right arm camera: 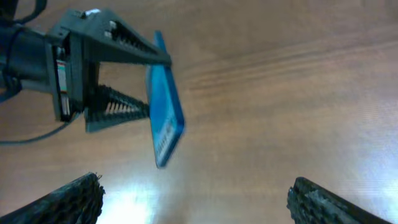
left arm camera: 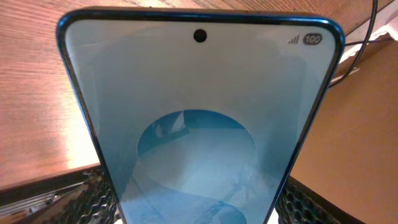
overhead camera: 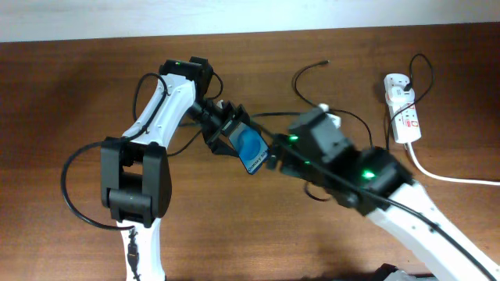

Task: Plug charger to phone and switch on socket

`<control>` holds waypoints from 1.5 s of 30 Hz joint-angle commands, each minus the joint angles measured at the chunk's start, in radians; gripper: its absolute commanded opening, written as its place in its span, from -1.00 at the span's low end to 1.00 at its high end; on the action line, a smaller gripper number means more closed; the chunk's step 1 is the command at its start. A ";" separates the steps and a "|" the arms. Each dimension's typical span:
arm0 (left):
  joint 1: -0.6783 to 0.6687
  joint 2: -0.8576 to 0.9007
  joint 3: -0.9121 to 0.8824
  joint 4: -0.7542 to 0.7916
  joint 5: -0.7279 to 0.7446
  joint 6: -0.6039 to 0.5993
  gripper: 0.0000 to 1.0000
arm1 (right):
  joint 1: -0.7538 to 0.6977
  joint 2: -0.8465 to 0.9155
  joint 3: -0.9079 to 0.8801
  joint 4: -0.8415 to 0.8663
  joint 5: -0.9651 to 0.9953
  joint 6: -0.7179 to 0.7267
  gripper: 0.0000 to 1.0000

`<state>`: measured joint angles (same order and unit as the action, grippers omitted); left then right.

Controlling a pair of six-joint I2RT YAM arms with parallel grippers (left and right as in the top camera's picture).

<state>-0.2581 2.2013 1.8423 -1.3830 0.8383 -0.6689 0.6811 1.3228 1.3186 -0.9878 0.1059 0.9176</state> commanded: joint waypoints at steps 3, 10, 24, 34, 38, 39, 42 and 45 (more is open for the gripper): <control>-0.001 0.003 0.018 -0.002 0.038 0.019 0.29 | 0.027 0.081 0.007 0.027 0.087 0.055 0.97; -0.001 0.003 0.019 0.002 0.037 0.020 0.30 | 0.026 -0.391 -0.056 -0.200 0.249 0.042 0.97; -0.001 0.003 0.018 0.002 0.038 0.019 0.30 | 0.026 -0.190 -0.609 0.811 -0.031 0.014 1.00; -0.001 0.003 0.018 0.002 0.037 0.019 0.31 | 0.027 0.035 -0.609 1.095 -0.076 0.014 0.55; -0.002 0.003 0.018 0.002 0.038 0.019 0.32 | 0.026 0.043 -0.608 1.139 -0.073 0.015 0.33; -0.002 0.003 0.019 0.002 0.038 0.019 0.33 | 0.026 0.043 -0.608 1.142 -0.069 0.014 0.30; -0.001 0.003 0.019 0.002 0.038 0.019 0.33 | 0.026 0.077 -0.608 1.161 -0.069 0.015 0.26; -0.001 0.003 0.018 0.002 0.038 0.019 0.33 | 0.026 0.101 -0.608 1.222 -0.069 0.015 0.19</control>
<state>-0.2581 2.2013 1.8435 -1.3796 0.8383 -0.6689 0.7040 1.4067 0.7025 0.2024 0.0383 0.9386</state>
